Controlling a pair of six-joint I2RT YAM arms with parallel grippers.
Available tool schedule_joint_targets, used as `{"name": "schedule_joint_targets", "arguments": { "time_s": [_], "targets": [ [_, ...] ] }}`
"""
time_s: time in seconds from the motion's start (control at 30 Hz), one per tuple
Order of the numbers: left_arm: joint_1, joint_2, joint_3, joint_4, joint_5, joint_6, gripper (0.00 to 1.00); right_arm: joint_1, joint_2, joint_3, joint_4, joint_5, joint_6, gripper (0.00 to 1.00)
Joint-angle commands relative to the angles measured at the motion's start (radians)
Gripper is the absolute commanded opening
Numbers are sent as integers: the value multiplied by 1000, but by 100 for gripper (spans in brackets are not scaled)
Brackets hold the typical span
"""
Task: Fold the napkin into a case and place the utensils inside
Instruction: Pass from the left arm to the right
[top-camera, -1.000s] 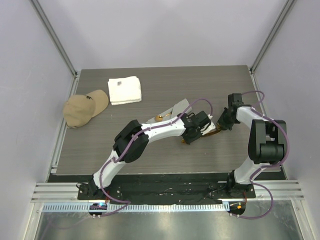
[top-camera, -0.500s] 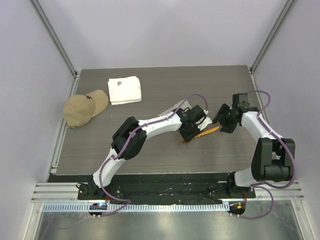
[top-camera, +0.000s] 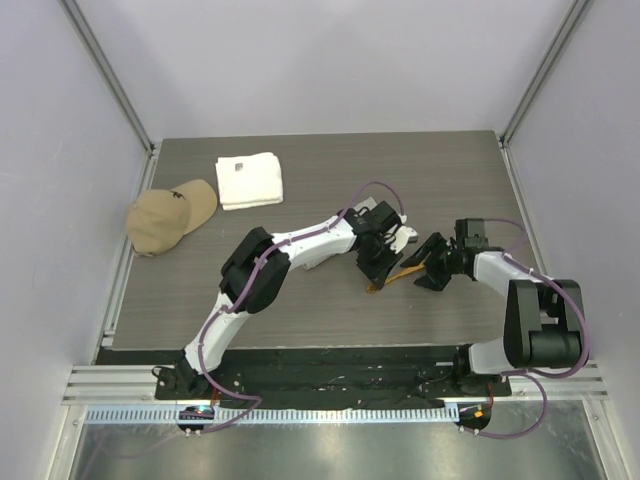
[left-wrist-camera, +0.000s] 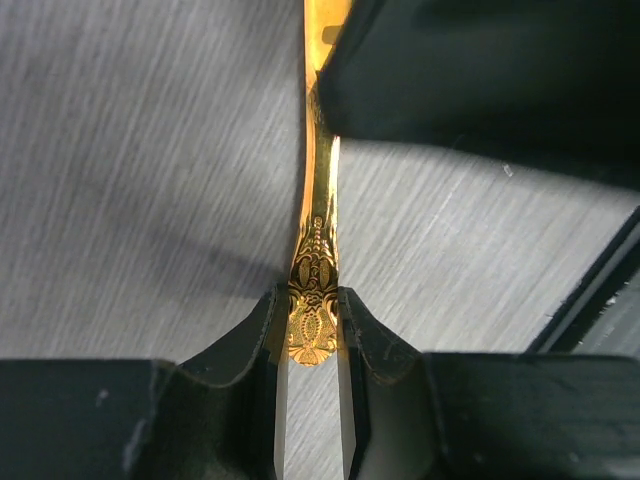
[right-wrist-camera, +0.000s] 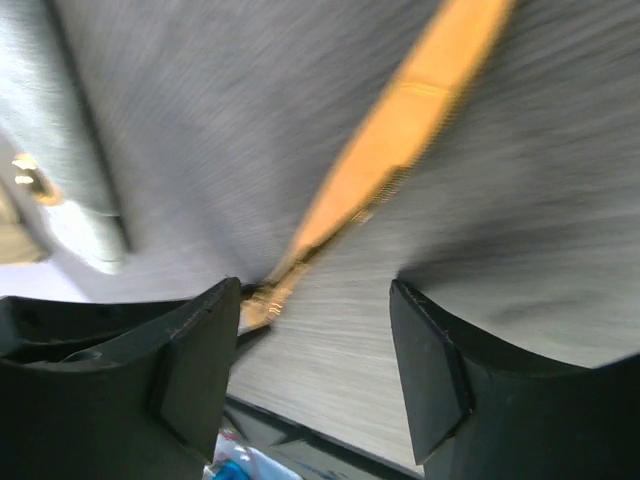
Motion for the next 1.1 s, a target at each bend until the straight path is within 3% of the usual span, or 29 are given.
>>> {"name": "schedule_joint_targets", "arguments": {
  "time_s": [0.0,0.13,0.37,0.83,0.97,1.03,1.07],
  "targets": [
    [-8,63,-40,-32,56,-29,0,76,-39,-113,257,-20,206,64],
    [-5,60,-54,-21,58,-35,0,134,-61,-176,349,46,309,56],
    [-3,53,-67,2,66,-47,0,159,-135,-262,328,169,429,37],
    [-2,59,-67,26,93,-63,0,222,-46,-305,403,230,447,26],
    [-2,71,-52,25,96,-64,0,225,23,-310,412,201,437,15],
    [-3,71,-54,34,102,-69,0,225,39,-308,405,204,421,1],
    [-3,71,-52,32,102,-69,0,225,42,-310,406,205,417,1]
  ]
}}
